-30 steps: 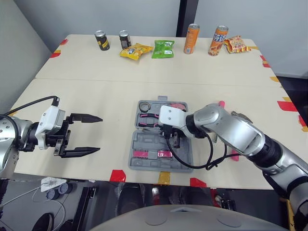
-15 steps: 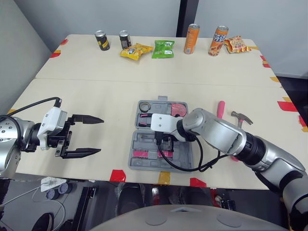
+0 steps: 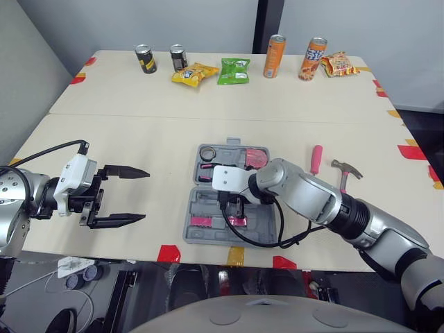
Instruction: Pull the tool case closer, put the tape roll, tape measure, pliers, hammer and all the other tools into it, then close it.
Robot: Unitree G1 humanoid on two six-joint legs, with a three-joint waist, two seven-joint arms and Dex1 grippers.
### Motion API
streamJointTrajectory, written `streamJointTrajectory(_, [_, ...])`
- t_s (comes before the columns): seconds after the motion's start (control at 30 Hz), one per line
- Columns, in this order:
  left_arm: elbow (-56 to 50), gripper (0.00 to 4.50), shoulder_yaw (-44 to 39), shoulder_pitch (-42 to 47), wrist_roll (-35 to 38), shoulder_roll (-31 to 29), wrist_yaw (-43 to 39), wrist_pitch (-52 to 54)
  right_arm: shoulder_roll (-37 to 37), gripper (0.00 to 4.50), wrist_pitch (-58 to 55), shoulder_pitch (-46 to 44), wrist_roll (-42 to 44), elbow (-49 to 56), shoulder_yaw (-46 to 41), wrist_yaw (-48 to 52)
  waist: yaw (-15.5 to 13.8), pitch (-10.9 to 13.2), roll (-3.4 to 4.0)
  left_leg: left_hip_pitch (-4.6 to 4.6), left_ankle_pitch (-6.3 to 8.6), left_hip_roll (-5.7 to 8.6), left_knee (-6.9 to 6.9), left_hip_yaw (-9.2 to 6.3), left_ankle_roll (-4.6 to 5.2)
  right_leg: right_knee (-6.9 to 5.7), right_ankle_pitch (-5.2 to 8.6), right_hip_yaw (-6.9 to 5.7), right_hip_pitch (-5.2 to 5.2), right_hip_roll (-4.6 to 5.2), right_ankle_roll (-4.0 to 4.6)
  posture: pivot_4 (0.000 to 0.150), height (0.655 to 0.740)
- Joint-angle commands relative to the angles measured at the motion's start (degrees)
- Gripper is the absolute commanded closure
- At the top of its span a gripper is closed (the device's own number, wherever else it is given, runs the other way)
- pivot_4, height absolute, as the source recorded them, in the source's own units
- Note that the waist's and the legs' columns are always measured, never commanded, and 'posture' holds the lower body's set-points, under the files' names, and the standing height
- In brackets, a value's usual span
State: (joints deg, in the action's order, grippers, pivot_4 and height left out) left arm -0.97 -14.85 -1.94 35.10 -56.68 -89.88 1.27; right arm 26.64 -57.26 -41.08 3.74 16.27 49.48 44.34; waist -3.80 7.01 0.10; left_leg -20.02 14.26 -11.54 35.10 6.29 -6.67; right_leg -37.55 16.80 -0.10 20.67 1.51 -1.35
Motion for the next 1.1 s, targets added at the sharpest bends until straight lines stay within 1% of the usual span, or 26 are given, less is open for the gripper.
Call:
streamJointTrajectory(0.03, [-1.07, 0.0, -0.53, 0.58, 0.16, -0.33, -1.78, -0.16, -0.67, 4.49, 1.21, 0.51, -0.98, 0.23, -0.72, -0.08, 0.1, -0.01, -0.02, 0.0, 0.0, -0.01, 0.0, 0.0, 0.0, -0.01, 0.0, 0.01, 0.0, -0.01, 0.0, 0.15, 0.74])
streamJointTrajectory(0.5, [-1.25, 0.0, -0.53, 0.35, 0.4, 0.04, -1.54, 0.16, 1.03, 4.49, 3.72, 1.78, -1.17, 2.51, -2.99, 2.49, -0.05, -0.04, -0.04, -0.02, 0.01, -0.05, 0.04, 0.02, -0.02, -0.04, 0.0, 0.02, 0.05, -0.04, 0.01, 0.15, 0.74])
streamJointTrajectory(0.57, [-1.46, 0.0, -0.54, 0.21, 0.48, 0.22, -1.39, 0.23, 1.09, 3.5, 4.68, 2.01, -2.0, 1.94, -2.94, 2.08, -0.05, -0.04, -0.04, -0.03, 0.01, -0.05, 0.05, 0.02, -0.02, -0.05, 0.0, 0.03, 0.06, -0.04, 0.01, 0.15, 0.74])
streamJointTrajectory(0.6, [-1.53, 0.0, -0.56, 0.18, 0.51, 0.28, -1.35, 0.26, 0.95, 3.26, 4.96, 2.18, -2.32, 1.66, -3.07, 1.69, -0.04, -0.04, -0.05, -0.03, 0.0, -0.05, 0.04, 0.03, -0.02, -0.05, 0.0, 0.03, 0.07, -0.04, 0.01, 0.15, 0.74])
streamJointTrajectory(0.67, [-1.59, 0.0, -0.63, 0.11, 0.57, 0.39, -1.36, 0.36, 0.89, 2.6, 5.09, 2.37, -2.3, 1.6, -3.42, 1.78, -0.03, -0.04, -0.05, -0.03, 0.0, -0.05, 0.05, 0.04, -0.02, -0.06, 0.0, 0.04, 0.08, -0.04, 0.02, 0.15, 0.74])
streamJointTrajectory(0.87, [-1.73, 0.0, -0.7, 0.04, 0.68, 0.59, -1.37, 0.6, 1.77, 2.6, 5.96, 3.01, -1.77, 2.96, -5.79, 2.43, -0.07, -0.04, -0.06, -0.03, 0.01, -0.05, 0.05, 0.08, -0.02, -0.09, 0.0, 0.08, 0.1, -0.04, 0.02, 0.15, 0.74])
streamJointTrajectory(1.1, [-1.8, 0.0, -0.92, 0.02, 0.7, 0.77, -1.2, 0.74, 3.2, 2.6, 8.01, 6.03, 1.93, 7.04, -12.73, 4.28, -0.13, -0.06, -0.09, -0.05, 0.01, -0.06, 0.06, 0.11, -0.02, -0.1, 0.0, 0.12, 0.13, -0.04, 0.02, 0.15, 0.74])
